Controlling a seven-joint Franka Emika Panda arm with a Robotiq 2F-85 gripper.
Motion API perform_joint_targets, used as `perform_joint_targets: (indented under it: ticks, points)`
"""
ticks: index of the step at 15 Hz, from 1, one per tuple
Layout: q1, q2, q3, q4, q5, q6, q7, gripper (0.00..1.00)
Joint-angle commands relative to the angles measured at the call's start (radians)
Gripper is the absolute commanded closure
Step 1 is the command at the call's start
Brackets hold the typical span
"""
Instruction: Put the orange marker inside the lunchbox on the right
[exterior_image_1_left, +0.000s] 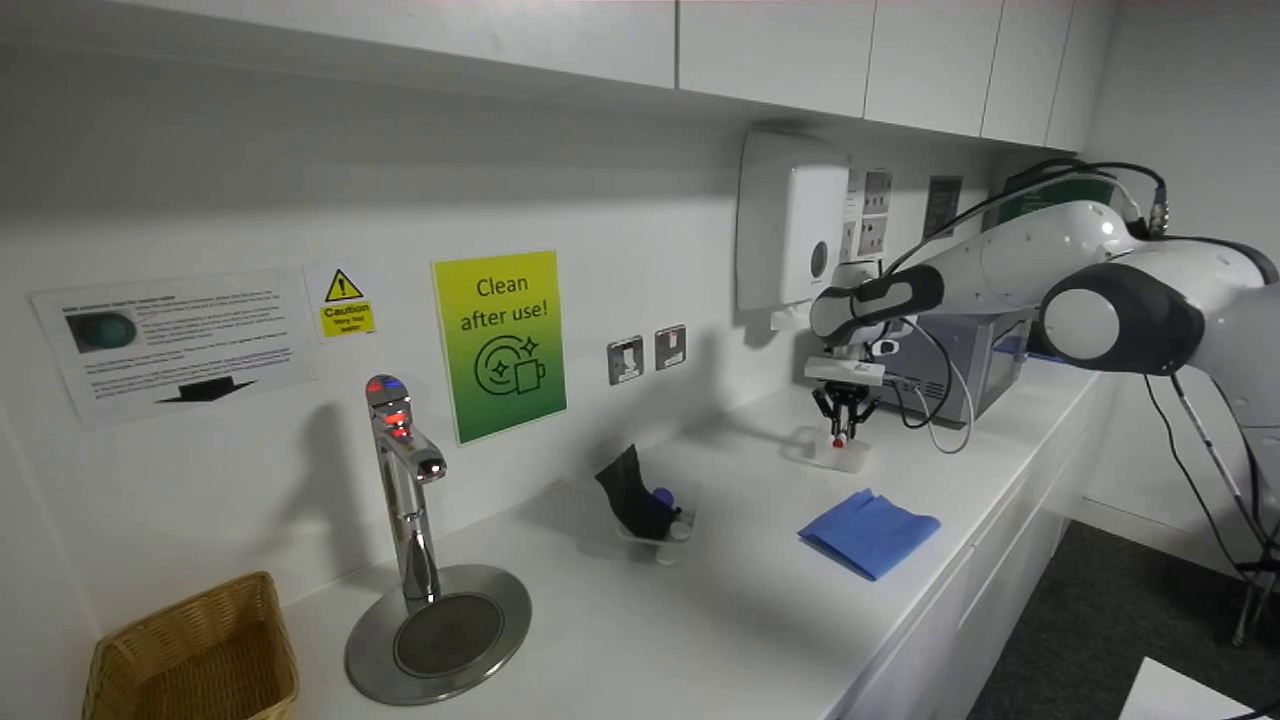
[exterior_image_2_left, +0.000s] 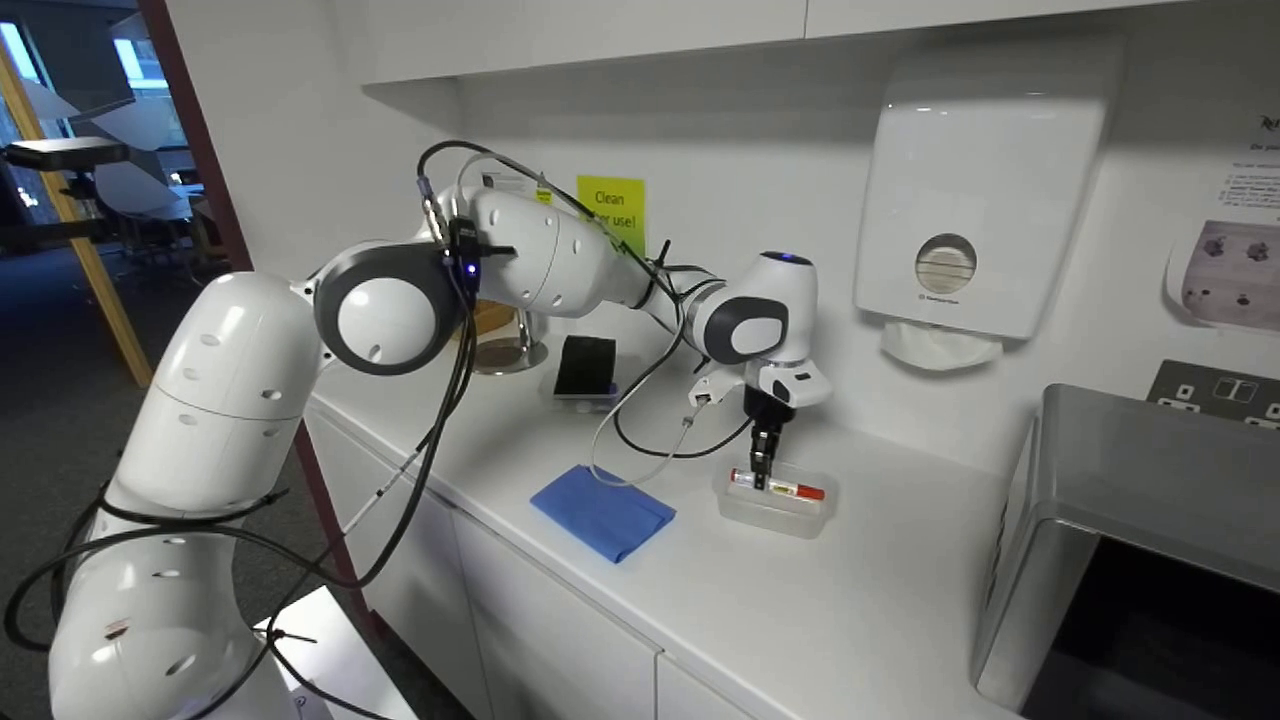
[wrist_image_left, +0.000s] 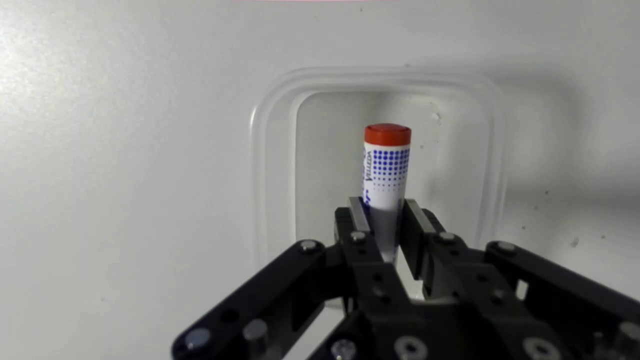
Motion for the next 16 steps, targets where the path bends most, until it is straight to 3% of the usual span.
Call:
perform_joint_targets:
  ticks: [1,16]
  points:
    - [-0.008,0.027,0.011,0.057,0.027,-0.053,-0.003,0.94]
    - [-0.010,0.057,0.015,0.060,0.048,-0.056,0.000,0.94]
